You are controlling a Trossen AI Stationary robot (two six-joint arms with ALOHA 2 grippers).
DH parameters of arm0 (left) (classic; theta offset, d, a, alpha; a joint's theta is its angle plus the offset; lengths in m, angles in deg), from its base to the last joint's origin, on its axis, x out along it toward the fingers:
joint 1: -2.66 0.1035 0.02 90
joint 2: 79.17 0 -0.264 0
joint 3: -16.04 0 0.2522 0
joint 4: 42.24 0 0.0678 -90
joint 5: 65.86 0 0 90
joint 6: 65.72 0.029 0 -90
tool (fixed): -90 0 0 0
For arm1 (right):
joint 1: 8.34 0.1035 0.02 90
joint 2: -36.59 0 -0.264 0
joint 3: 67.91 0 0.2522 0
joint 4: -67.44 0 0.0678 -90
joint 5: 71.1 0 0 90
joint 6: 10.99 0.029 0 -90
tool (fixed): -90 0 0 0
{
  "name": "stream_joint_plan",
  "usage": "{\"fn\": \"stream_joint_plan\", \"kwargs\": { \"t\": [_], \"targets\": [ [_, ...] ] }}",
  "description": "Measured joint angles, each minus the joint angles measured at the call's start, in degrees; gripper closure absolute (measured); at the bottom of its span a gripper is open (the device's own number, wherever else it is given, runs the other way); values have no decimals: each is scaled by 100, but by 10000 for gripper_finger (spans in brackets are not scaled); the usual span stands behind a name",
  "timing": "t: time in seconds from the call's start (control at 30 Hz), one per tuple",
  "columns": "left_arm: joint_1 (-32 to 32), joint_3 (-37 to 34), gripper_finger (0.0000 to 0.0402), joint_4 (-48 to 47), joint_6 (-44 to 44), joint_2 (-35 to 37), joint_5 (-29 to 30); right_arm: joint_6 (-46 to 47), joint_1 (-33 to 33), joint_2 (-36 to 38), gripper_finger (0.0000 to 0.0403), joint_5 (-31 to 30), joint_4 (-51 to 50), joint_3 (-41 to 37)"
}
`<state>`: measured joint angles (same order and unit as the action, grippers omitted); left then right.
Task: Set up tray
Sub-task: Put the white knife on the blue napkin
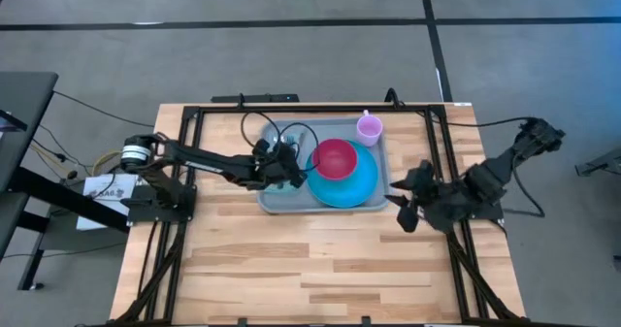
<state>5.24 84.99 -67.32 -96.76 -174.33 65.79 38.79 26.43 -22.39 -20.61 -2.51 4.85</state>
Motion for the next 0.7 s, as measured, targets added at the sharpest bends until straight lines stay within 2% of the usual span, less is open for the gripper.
{"fn": "stream_joint_plan", "kwargs": {
  "t": [0.17, 0.37, 0.5, 0.7],
  "targets": [
    [93, -2, 319, 176, -5, -342, -437, 1175, 700, 136, 247, -636, 50, -889],
    [91, 3, 319, 163, -145, -463, -599, 2152, 1182, -76, 250, -732, 289, -1729],
    [91, 3, 319, 157, -408, -519, -691, 2567, 1359, -276, 249, -890, 456, -2018],
    [115, 9, 319, 161, -519, -705, -768, 2728, 1503, -654, 252, -1049, 695, -2055]
  ]
}}
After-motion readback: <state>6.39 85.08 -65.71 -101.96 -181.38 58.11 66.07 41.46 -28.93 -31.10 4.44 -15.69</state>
